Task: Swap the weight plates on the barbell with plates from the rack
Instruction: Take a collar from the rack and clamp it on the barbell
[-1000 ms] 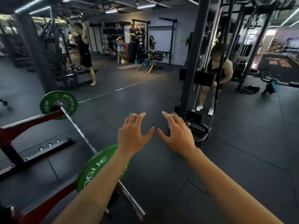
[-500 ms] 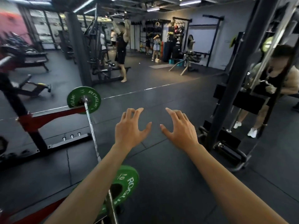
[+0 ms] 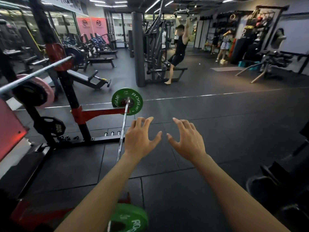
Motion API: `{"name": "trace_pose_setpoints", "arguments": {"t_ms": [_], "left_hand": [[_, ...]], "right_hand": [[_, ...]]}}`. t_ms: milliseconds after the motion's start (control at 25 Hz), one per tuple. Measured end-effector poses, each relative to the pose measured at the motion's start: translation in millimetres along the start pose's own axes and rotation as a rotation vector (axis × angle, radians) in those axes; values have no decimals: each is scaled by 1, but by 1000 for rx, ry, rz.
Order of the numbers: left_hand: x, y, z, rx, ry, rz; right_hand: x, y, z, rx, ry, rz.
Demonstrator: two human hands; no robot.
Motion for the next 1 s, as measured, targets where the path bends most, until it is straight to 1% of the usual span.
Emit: {"name": "trace_pose_setpoints", "arguments": {"t_ms": [160, 480, 720, 840, 1000], "left_hand": [[60, 13, 77, -51, -56, 36], [177, 31, 248, -97, -69, 43], [280, 63, 375, -132, -45, 104], [327, 78, 451, -153, -32, 139], [382, 105, 540, -201, -36, 168]], "right_hand": [[48, -53, 79, -47, 25, 8], [141, -161, 248, -71, 20, 4], [239, -243, 376, -100, 20, 53], [285, -282, 452, -98, 56, 91], [344, -322, 546, -143, 86, 103]]}}
Point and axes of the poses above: each hand's wrist, its own z-axis towards the middle knuckle, its own x-axis out of the palm, y = z × x, the point moved 1 cm from there along z, towards the middle knuckle, and after that the axes turned 7 degrees about -x, right-handed, at the moved point
